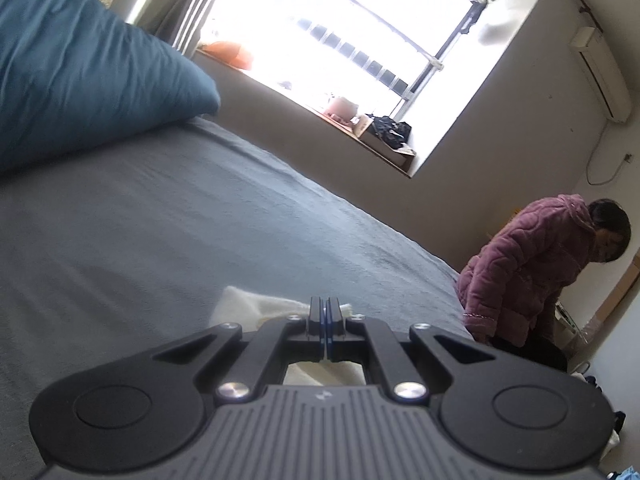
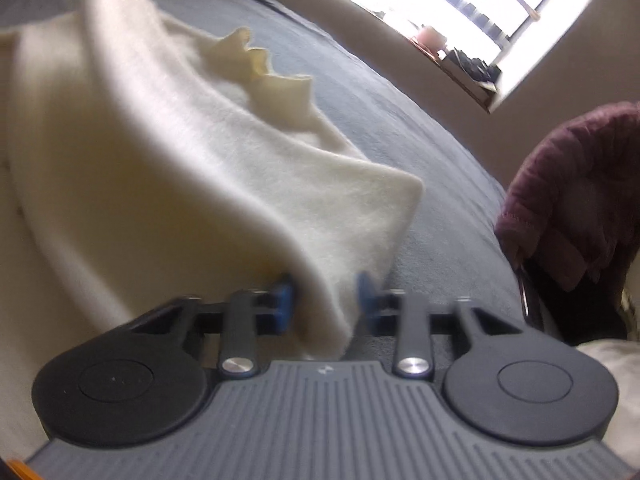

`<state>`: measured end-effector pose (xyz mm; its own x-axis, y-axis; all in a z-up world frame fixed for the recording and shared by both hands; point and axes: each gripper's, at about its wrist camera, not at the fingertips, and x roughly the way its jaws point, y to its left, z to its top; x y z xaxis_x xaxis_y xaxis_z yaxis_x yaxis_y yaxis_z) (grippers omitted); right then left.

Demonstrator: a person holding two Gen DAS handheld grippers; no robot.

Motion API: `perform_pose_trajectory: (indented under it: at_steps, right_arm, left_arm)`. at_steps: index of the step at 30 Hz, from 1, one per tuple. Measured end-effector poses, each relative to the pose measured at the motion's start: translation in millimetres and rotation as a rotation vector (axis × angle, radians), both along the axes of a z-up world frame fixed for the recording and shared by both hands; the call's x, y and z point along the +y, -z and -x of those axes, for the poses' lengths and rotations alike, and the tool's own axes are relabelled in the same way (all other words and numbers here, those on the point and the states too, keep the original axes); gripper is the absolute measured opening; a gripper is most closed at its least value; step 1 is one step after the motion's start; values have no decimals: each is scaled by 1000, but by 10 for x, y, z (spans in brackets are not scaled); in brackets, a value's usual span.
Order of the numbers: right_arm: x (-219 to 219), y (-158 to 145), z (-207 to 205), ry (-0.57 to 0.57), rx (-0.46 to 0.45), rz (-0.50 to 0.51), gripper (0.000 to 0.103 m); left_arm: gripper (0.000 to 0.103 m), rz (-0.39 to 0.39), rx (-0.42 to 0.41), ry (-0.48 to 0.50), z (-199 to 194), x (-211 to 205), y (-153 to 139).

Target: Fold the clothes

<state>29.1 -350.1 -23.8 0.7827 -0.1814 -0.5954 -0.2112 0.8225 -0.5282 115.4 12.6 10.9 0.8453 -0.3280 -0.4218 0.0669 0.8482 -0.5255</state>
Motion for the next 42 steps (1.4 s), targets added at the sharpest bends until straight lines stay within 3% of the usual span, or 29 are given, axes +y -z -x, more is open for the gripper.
perform_pose_trajectory:
  at_steps: [4, 7, 10, 13, 17, 24, 27, 29, 31, 34, 36, 40, 42]
  right_arm:
    - [8, -182, 162, 5, -80, -22, 8]
    - [8, -160, 252, -51, -33, -50, 10]
    - [115, 46, 279, -113, 9, 65, 16]
    - [190, 113, 286, -139, 14, 127, 18]
    - [163, 57, 301, -137, -4, 121, 15]
    - [48, -147, 238, -38, -57, 38, 10]
    - [54, -127, 228, -21, -66, 31, 10]
    - [63, -76, 247, -30, -47, 30, 10]
    - [73, -10, 275, -58, -5, 40, 11]
    - [73, 34, 279, -83, 16, 53, 12]
    - [71, 41, 274, -90, 19, 58, 12]
    - [75, 25, 250, -84, 23, 41, 12]
    - [83, 34, 241, -79, 24, 39, 12]
  left_arm:
    - [1, -15, 3, -15, 66, 138, 26]
    - [1, -59, 86, -18, 24, 227, 248]
    - [1, -111, 195, -25, -47, 264, 632]
    - [1, -128, 234, -34, -7, 298, 860]
    - [1, -112, 160, -10, -17, 301, 692]
    - [1, -47, -106, 37, -267, 48, -35]
    - [1, -83, -160, 78, -168, -28, -66]
    - [1, -129, -59, 80, -146, -3, 223]
    - [2, -133, 122, 98, -177, 110, 684]
    - [11, -22, 301, 67, -98, 393, 1175]
    - [24, 22, 314, 21, -78, 518, 1188]
    - [30, 111, 337, 47, -344, 629, 1131]
    - [43, 118, 335, 78, -456, 572, 1151]
